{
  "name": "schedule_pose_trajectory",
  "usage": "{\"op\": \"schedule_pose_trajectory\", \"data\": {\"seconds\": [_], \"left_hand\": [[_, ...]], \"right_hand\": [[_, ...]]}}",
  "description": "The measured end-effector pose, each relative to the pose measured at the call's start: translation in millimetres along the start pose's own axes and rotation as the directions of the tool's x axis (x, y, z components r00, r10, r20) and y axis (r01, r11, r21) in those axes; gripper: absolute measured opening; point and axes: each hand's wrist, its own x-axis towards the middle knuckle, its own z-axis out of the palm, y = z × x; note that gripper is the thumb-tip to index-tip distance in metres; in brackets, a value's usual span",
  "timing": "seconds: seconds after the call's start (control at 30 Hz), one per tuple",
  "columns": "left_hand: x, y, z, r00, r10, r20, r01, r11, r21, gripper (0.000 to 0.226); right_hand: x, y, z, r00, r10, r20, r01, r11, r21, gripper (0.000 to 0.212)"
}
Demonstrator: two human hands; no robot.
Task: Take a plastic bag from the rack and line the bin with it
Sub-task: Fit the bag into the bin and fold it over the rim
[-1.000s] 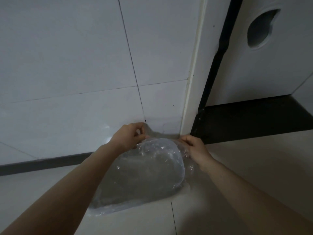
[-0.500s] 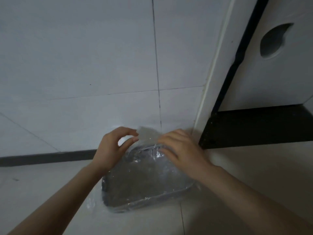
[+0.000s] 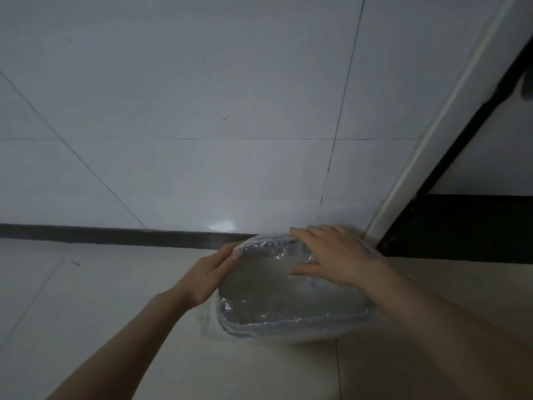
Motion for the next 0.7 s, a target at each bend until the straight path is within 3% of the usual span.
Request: {"op": "schedule_pose_trajectory", "data": {"seconds": [0.07, 0.13, 0.2, 0.27, 0.37, 0.43, 0.5, 0.6, 0.7], "left_hand": [[1.1, -0.2, 3.1, 0.998, -0.060, -0.018, 0.056, 0.985, -0.166, 0.054], [-0.3, 0.8, 1.2, 0.992, -0.099, -0.082, 0.084, 0.982, -0.170, 0.056], [-6.4, 4.8, -5.8, 0.979, 0.035, -0.201, -0.030, 0.999, 0.028, 0.055], [-14.1, 14.7, -12.4, 0.931, 0.281, -0.234, -0.211, 0.936, 0.283, 0.057], [-17.2, 27.6, -6.3, 0.924, 0.383, -0.008, -0.327, 0.800, 0.503, 0.071], [-12.9, 28.7, 1.2, 0.940, 0.339, 0.044, -0.300, 0.757, 0.580, 0.079], [-7.7, 27.3, 4.5, 0.958, 0.285, 0.016, -0.238, 0.767, 0.596, 0.083], [-2.4, 26.3, 6.1, 0.970, 0.242, -0.006, -0.200, 0.815, 0.543, 0.083], [-0.6, 26.4, 6.9, 0.979, 0.202, -0.009, -0.174, 0.864, 0.473, 0.082]], "right_hand": [[2.7, 0.9, -5.4, 0.997, 0.016, 0.071, -0.017, 1.000, 0.009, 0.087], [1.3, 3.3, -14.7, 0.998, 0.033, 0.056, -0.037, 0.997, 0.070, 0.090], [-7.4, 7.6, -27.8, 0.983, 0.015, -0.183, 0.014, 0.988, 0.154, 0.087], [-21.5, 13.6, -36.0, 0.904, -0.109, -0.414, 0.148, 0.987, 0.061, 0.072], [-37.9, 19.4, -23.9, 0.858, -0.324, -0.398, 0.269, 0.945, -0.187, 0.047], [-39.8, 23.7, -8.2, 0.905, -0.249, -0.344, 0.206, 0.966, -0.155, 0.046], [-37.2, 28.3, 2.9, 0.936, -0.110, -0.335, 0.113, 0.994, -0.010, 0.046], [-30.7, 35.4, 10.0, 0.931, -0.006, -0.364, 0.057, 0.990, 0.127, 0.046], [-29.3, 38.5, 12.9, 0.955, 0.102, -0.277, -0.042, 0.976, 0.215, 0.051]]}}
